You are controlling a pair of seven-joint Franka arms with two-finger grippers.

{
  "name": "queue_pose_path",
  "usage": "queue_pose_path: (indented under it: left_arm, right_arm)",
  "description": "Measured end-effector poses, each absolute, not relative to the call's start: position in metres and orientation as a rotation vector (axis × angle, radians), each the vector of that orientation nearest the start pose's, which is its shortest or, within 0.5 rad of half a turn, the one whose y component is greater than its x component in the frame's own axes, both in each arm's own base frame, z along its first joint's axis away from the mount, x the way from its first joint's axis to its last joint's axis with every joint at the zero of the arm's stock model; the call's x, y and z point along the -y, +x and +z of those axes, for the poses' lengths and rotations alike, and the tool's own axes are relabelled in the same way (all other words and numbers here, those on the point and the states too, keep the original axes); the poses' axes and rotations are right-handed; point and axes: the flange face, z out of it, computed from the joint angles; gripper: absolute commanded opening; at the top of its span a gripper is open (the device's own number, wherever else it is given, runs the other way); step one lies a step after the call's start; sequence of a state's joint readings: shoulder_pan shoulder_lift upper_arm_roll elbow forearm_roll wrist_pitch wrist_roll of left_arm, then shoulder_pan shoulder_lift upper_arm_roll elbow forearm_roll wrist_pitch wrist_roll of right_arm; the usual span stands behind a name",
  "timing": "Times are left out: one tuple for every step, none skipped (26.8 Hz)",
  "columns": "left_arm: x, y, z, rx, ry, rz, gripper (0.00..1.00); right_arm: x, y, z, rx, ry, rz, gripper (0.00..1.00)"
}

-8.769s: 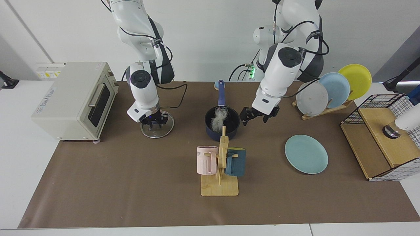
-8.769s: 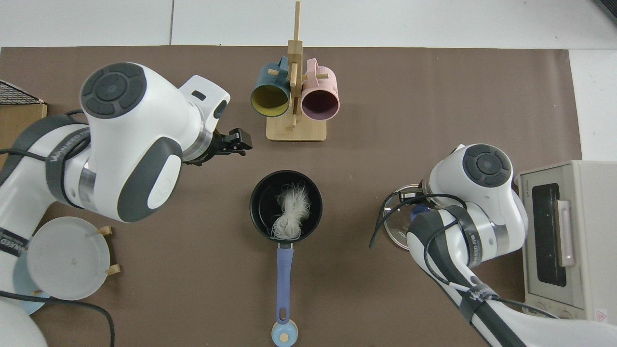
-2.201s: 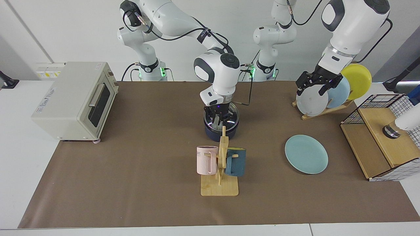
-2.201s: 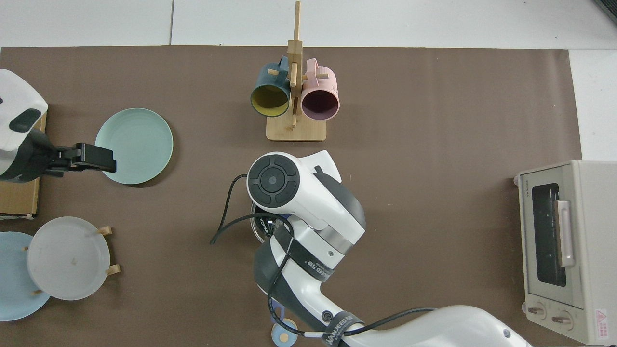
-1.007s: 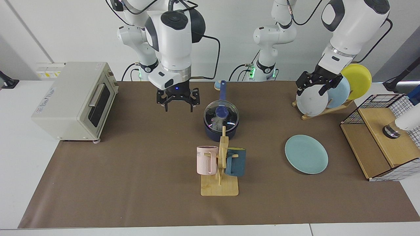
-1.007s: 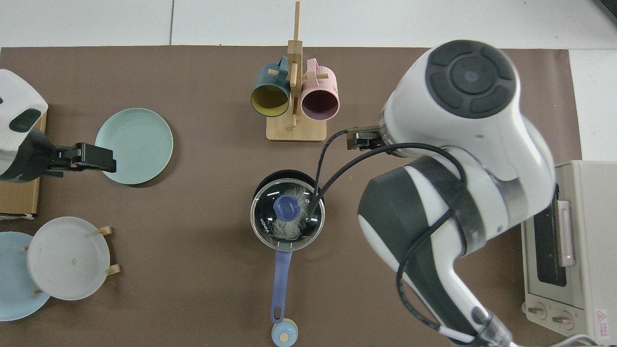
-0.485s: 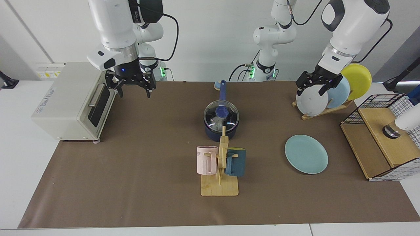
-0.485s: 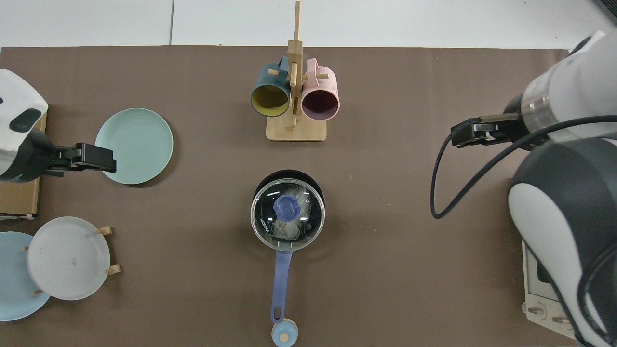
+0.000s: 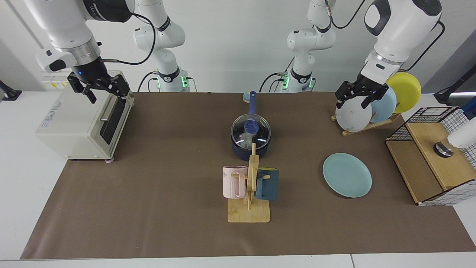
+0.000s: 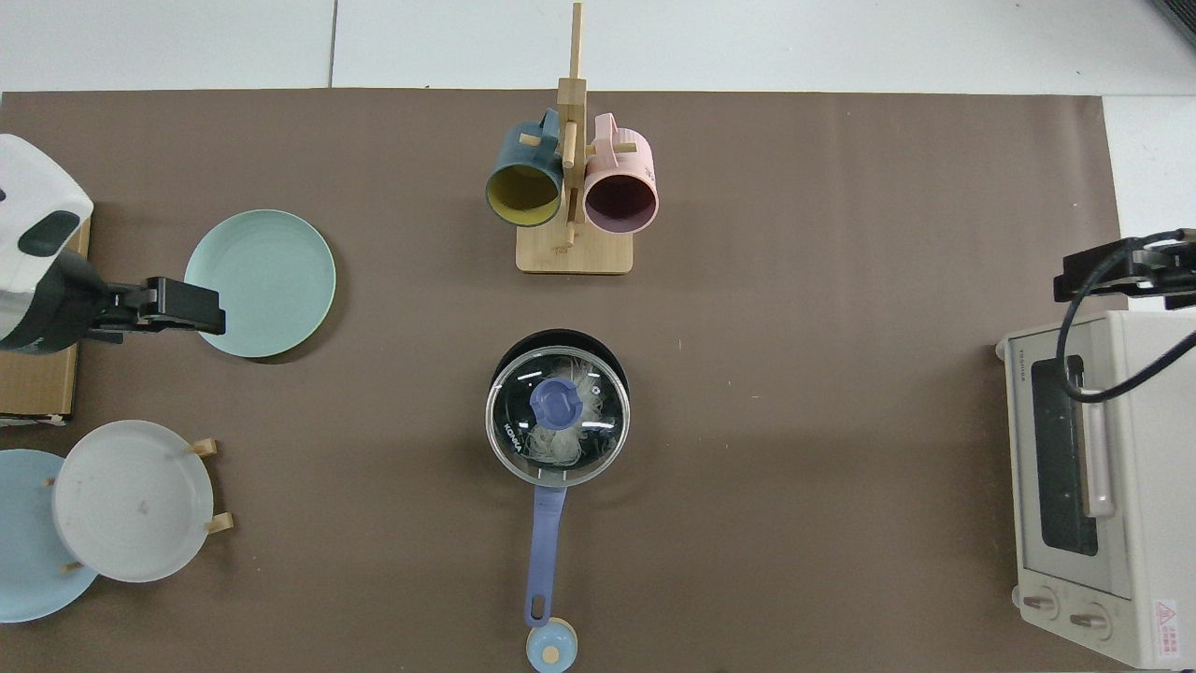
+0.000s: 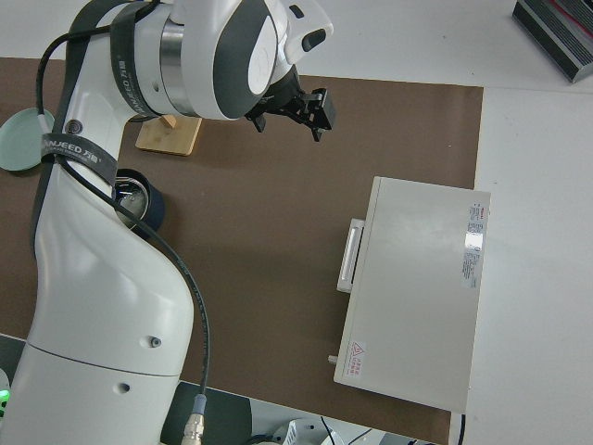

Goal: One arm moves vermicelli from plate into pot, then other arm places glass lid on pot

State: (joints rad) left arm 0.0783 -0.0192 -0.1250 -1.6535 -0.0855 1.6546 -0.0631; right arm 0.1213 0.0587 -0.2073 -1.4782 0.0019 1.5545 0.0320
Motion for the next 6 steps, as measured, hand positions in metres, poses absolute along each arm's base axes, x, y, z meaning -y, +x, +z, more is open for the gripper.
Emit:
queue_pose_path:
  left_arm:
    - [0.0351,0.5541,0.6035,0.036,-3.225,-0.025,1.00]
    - [0.0351,0.5541,0.6035,0.036,-3.225,-0.025,1.00]
    - [0.0351,0.5541,0.6035,0.036,-3.225,-0.025,1.00]
    - [0.0351,0.5541,0.6035,0.036,-3.225,-0.025,1.00]
    - [0.0351,0.5541,0.6035,0.036,-3.225,-0.025,1.00]
    - [0.0351,0.5541,0.6035,0.036,-3.225,-0.025,1.00]
  right_arm:
    - [0.0521,0.5690,0.6336,-0.198,-3.141,-0.027,1.00]
    - [0.0567,0.5686,0.6331,-0.210,-3.136,-0.026,1.00]
    - [0.0588,0.5683,0.6329,-0.216,-3.134,-0.025,1.00]
    - [0.0587,0.5683,0.6328,-0.215,-3.133,-0.024,1.00]
    - [0.0575,0.5683,0.6329,-0.211,-3.133,-0.024,1.00]
    - [0.0563,0.5682,0.6330,-0.207,-3.132,-0.024,1.00]
